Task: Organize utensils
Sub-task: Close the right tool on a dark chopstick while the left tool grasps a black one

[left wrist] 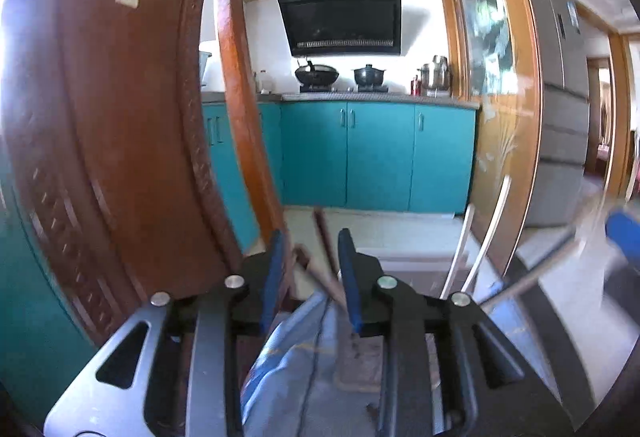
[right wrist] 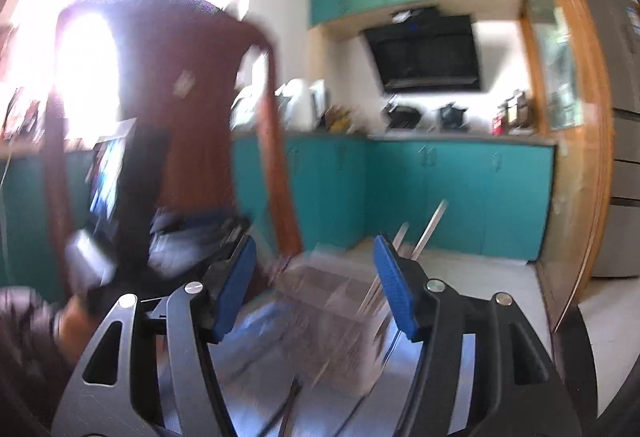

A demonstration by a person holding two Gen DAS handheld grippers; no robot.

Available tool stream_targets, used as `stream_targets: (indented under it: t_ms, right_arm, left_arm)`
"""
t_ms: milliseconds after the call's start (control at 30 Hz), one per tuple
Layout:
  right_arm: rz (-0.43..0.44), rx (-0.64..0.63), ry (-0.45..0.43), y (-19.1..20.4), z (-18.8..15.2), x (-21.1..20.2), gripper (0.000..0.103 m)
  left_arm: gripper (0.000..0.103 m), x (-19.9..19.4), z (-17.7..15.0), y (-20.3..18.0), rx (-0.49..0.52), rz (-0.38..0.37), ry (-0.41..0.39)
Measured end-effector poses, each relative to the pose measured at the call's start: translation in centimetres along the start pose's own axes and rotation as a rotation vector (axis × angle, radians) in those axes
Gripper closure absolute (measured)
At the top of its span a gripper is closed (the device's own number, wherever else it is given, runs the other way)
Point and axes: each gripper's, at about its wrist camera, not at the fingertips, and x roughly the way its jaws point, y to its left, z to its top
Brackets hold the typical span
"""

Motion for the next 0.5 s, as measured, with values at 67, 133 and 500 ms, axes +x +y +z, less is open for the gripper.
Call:
stream_targets:
  t_ms: [67, 133, 500]
  right_arm:
    - [0.04, -0.018, 0.126, 1.0, -2.9, 1.2, 0.043]
    - [0.036, -0.021, 0.251, 1.5, -5.3, 3.0, 0.042]
    - [-0.045, 0.038, 0.759, 2.0, -14.4, 10.7, 0.042]
  left_arm:
    - [0.068, -0.2, -1.0, 0.5, 0.01, 0.019, 0.025]
    - [0.066, -0.3, -1.9, 1.3, -0.001, 0.042, 0.058]
    - [0.065, -0.9, -4.5, 4.0, -0.054, 0.053, 0.181]
